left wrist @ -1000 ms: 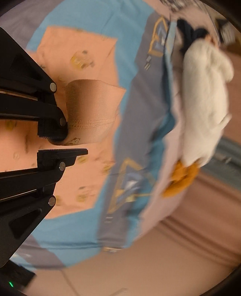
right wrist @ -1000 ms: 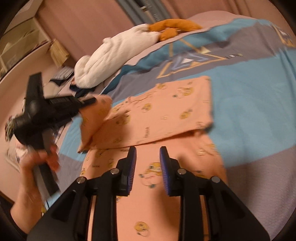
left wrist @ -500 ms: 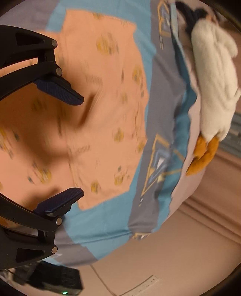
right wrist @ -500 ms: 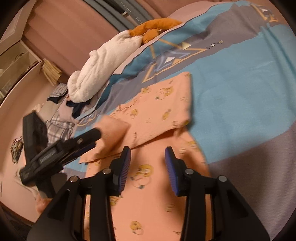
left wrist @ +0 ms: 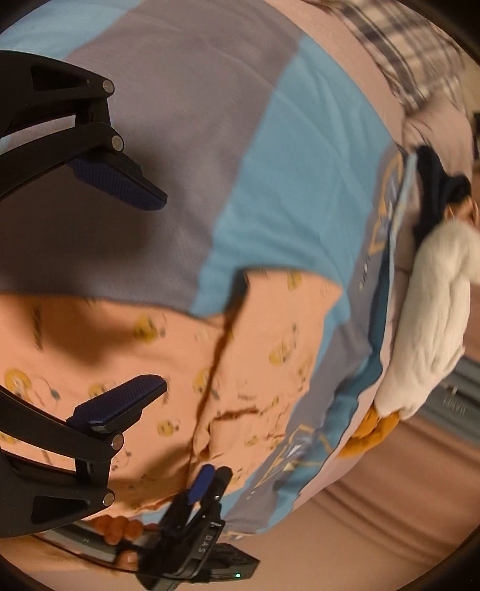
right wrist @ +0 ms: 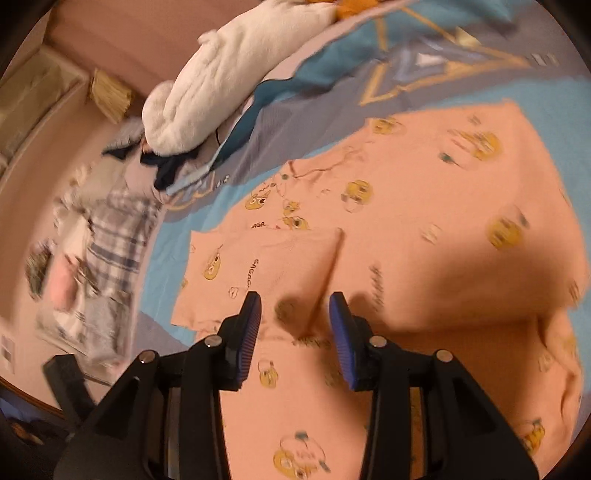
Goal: Fold small clothes
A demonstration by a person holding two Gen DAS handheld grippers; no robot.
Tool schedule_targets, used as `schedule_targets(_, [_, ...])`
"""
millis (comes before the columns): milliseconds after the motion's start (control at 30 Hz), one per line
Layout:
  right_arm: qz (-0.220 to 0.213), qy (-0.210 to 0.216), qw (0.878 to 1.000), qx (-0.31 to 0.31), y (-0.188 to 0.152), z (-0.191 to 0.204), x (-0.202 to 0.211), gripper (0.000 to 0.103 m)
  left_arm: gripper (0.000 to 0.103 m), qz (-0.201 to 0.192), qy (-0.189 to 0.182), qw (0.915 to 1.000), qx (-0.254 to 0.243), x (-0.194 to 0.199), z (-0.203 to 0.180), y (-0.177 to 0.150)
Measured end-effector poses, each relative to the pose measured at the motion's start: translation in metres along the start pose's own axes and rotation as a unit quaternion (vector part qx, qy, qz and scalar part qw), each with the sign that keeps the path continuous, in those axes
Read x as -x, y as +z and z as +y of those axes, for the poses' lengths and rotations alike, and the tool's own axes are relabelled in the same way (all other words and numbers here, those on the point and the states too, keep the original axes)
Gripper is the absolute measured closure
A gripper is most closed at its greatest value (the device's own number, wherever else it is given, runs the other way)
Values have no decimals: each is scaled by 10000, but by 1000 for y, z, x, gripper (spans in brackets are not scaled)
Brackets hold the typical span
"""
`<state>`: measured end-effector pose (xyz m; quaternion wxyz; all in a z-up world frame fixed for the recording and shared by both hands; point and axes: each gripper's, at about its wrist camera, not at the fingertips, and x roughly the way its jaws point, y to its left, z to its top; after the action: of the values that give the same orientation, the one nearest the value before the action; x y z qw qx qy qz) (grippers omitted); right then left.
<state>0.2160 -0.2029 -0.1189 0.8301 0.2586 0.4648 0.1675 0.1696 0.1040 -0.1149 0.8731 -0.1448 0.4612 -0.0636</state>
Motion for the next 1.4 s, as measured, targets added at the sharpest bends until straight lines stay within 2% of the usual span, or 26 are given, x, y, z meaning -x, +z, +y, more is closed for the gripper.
schedule_targets(100, [-34, -487, 9942, 958, -2, 37, -10, 61, 13, 7, -92, 9998, 150, 2, 11, -2])
schedule_targets(167, [-41, -841, 9854, 1482, -3, 55, -19, 61, 13, -29, -95, 9999, 127, 1, 11, -1])
schedule_targets(267, [53, -1042, 9682, 2273, -9, 84, -33, 64, 13, -43, -183, 9998, 67, 1, 12, -2])
schedule_targets(367, [325, -1363, 9547, 2625, -11, 90, -52, 64, 13, -36, -256, 9997, 13, 1, 11, -3])
schedule_targets(433, [541, -1511, 9471, 2779, -14, 87, -66, 67, 13, -47, -289, 9996, -9, 2, 10, -3])
schedule_targets(500, [536, -1839, 9382, 2881, -14, 83, -75, 94, 13, -56, -339, 9994, -4, 3, 10, -2])
schedule_targets(567, [399, -1794, 9466, 2648, -7, 74, -71, 96, 13, -79, -374, 9993, -7, 6, 12, -2])
schedule_targets(600, [278, -1661, 9565, 2381, -3, 66, -62, 96, 13, -92, -380, 9992, -17, 6, 13, -2])
schedule_targets(700, [-168, -979, 9875, 1222, 8, 32, -25, 96, 13, -130, -337, 9993, -40, 8, 17, -1])
schedule_targets(800, [-464, -167, 9988, 49, 10, -14, 7, 90, 13, -132, -341, 9993, 19, 8, 22, -2])
schedule_targets(867, [-359, 68, 9979, -542, 8, -41, 13, 64, 13, -131, -356, 9993, 62, 7, 24, -1])
schedule_targets(900, [-350, 98, 9968, -714, 7, -49, 14, 47, 13, -136, -361, 9992, 72, 7, 24, -1])
schedule_targets(933, [-353, 136, 9956, -860, 6, -56, 14, 45, 13, -138, -375, 9992, 78, 7, 24, -1])
schedule_targets(1067, [-278, 407, 9903, -1295, 8, -63, 11, 45, 13, -139, -351, 9993, 31, 9, 22, -2])
schedule_targets(1133, [-447, 767, 9849, -1487, 4, -62, 23, 45, 13, -165, -309, 9994, -11, 12, 21, -2])
schedule_targets(1167, [-454, 817, 9838, -1529, 6, -62, 24, 45, 13, -172, -286, 9994, -30, 12, 21, -2])
schedule_targets(1233, [-307, 796, 9842, -1551, 4, -61, 22, 45, 13, -178, -256, 9995, -48, 13, 21, -2])
schedule_targets(1300, [-81, 505, 9875, -1490, 2, -59, 15, 46, 13, -176, -267, 9995, -30, 13, 21, -2])
schedule_targets(1367, [11, 267, 9904, -1354, 2, -55, 7, 60, 13, -155, -278, 9995, -5, 12, 20, -2])
schedule_targets(1400, [20, 78, 9918, -1275, 3, -53, 5, 83, 13, -145, -287, 9995, -5, 12, 19, -2])
